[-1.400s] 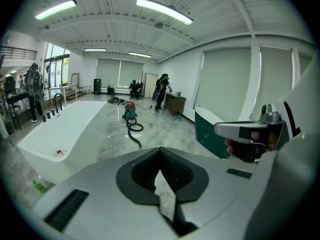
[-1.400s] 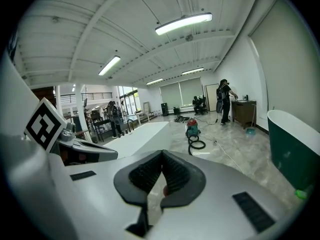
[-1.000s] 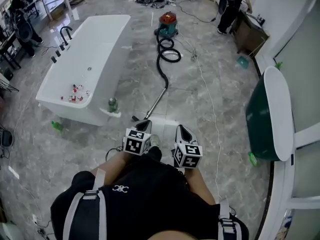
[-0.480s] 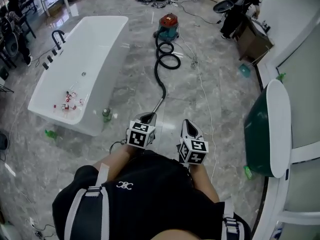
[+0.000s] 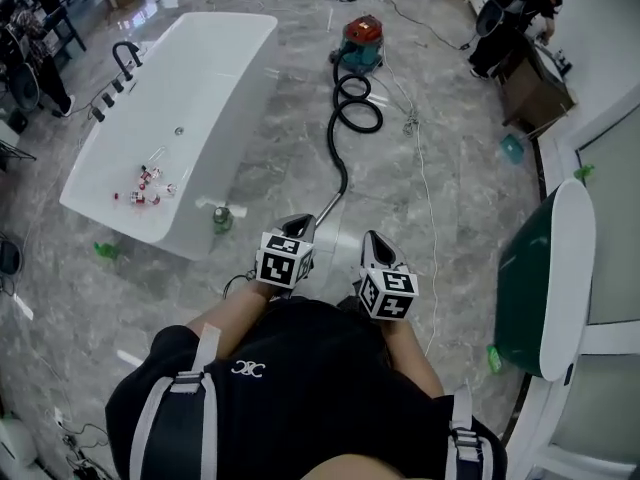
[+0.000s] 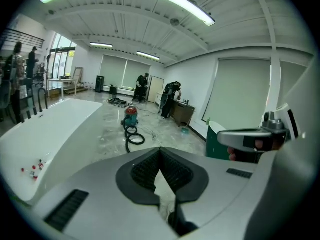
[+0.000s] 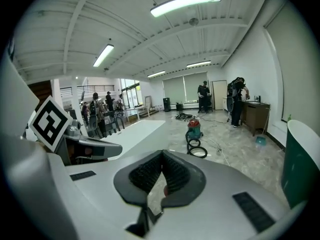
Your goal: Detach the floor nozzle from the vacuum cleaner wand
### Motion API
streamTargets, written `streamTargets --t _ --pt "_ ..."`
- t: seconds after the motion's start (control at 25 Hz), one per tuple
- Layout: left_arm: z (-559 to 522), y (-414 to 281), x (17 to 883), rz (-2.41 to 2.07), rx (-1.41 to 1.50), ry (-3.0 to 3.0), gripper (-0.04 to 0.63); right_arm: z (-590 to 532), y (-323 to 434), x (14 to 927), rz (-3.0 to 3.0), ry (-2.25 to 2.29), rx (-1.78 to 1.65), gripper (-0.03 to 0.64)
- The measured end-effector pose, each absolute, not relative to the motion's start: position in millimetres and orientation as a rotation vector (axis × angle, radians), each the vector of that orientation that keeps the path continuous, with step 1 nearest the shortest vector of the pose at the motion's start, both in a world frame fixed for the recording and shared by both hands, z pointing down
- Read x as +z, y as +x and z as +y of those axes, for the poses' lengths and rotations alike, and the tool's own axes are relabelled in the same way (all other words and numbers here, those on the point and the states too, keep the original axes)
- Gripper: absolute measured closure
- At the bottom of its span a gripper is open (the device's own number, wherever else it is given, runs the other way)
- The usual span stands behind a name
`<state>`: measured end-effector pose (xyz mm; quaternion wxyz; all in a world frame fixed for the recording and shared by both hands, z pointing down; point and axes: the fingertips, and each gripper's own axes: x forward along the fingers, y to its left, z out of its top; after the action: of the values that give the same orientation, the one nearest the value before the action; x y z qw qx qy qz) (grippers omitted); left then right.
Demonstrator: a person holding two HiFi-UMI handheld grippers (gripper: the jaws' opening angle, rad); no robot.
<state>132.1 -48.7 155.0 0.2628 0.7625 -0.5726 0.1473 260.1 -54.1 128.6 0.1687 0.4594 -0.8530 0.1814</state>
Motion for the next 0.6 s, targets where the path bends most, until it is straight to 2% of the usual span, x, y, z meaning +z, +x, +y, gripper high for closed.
streamTargets --t 0.6 --pt "-72 23 165 -1.959 0.338 1.711 0.591 -122 109 143 -2.604 0.65 0.431 0.612"
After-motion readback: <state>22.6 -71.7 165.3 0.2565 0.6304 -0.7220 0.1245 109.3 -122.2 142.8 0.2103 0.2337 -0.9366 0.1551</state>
